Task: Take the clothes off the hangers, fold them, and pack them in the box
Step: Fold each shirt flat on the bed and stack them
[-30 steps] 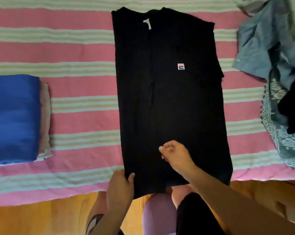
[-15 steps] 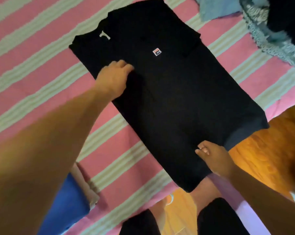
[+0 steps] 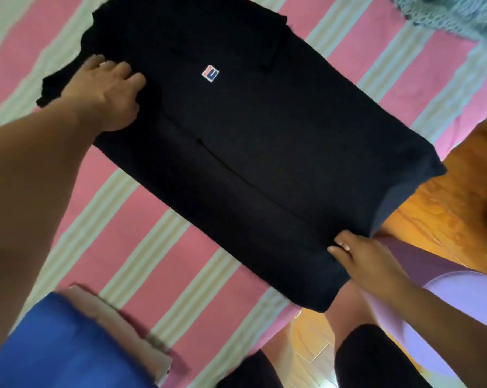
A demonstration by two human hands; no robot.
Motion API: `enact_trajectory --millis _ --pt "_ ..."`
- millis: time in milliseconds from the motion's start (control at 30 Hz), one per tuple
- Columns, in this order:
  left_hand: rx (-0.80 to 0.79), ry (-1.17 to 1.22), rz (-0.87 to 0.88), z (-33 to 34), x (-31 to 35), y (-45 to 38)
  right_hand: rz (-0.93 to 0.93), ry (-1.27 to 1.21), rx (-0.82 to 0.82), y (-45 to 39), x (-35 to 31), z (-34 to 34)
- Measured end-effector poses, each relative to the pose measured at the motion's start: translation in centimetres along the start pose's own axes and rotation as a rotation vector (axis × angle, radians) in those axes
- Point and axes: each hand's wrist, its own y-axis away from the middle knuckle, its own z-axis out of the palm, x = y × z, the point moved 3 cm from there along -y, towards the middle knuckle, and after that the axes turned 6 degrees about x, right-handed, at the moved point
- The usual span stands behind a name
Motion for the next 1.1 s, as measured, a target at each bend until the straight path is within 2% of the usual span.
enact_trajectory --millis 167,233,333,433,500,567,600,667,767,867,967,1033,1100 --pt "-0.003 -0.064 0.047 -0.4 -0.7 -0.7 0.015 -0.014 0.004 -0.2 0.5 -0.3" --pt "0.039 -0.001 -0.035 -0.9 -0.3 -0.8 0.038 -0.026 0.008 0.1 0.4 -0.5" --pt "-0.042 -0.005 -0.156 -0.7 1.0 -0.5 0.064 -0.046 -0.024 0.3 -0.5 -0.8" --pt "-0.085 -0.056 -0.230 -1.4 2.7 -0.6 0.029 0.145 -0.037 -0.1 -1.8 -1.6" --pt "-0.056 -0.022 -0.228 -2.7 4.4 -1.8 -0.044 0.179 0.140 -1.1 -2.6 -3.3" --pt "0.008 0.075 -0.158 -4.7 6.6 -4.3 -0.094 0.122 0.391 -3.3 -2.8 -6.4" --pt "0.048 0.123 -0.112 -5.9 7.9 -6.0 -0.071 0.099 0.481 -4.9 -2.6 -8.4" --pt "0.123 0.184 -0.022 -8.6 10.3 -10.0 0.059 0.071 0.547 -8.7 -1.2 -12.1" --pt "0.147 0.192 0.053 -11.2 12.4 -16.1 0.241 0.073 0.451 -13.1 2.2 -15.0" --pt "0.061 0.134 0.130 -11.6 12.2 -20.3 0.221 0.117 0.381 -14.3 4.6 -15.4" --pt "0.016 0.015 0.170 -11.4 11.0 -22.3 0.233 0.007 0.324 -13.5 6.4 -15.0" --pt "-0.058 -0.007 0.150 -11.4 10.1 -22.4 0.288 -0.054 0.253 -12.6 7.1 -14.5" --pt "-0.106 0.003 0.107 -11.4 9.0 -21.9 0.264 -0.071 0.268 -11.6 7.4 -14.3"
